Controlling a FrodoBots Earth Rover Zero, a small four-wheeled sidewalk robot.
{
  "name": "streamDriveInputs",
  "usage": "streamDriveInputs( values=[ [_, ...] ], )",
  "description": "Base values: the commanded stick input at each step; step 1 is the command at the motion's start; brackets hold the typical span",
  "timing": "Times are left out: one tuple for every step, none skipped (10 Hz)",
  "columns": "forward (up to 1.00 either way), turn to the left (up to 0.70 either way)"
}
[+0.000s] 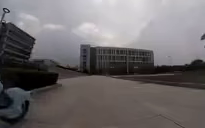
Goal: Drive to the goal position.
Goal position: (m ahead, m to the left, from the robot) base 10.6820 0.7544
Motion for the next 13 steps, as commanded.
streamDriveInputs(
  values=[
    [0.0,0.0],
    [0.0,0.0],
    [0.0,0.0],
    [0.0,0.0],
    [0.0,0.0],
    [0.0,0.0],
    [0.0,0.0],
    [0.0,0.0],
    [0.0,0.0],
    [0.21,0.0],
    [0.5,0.0],
    [0.7,0.0],
    [0.7,0.05]
  ],
)
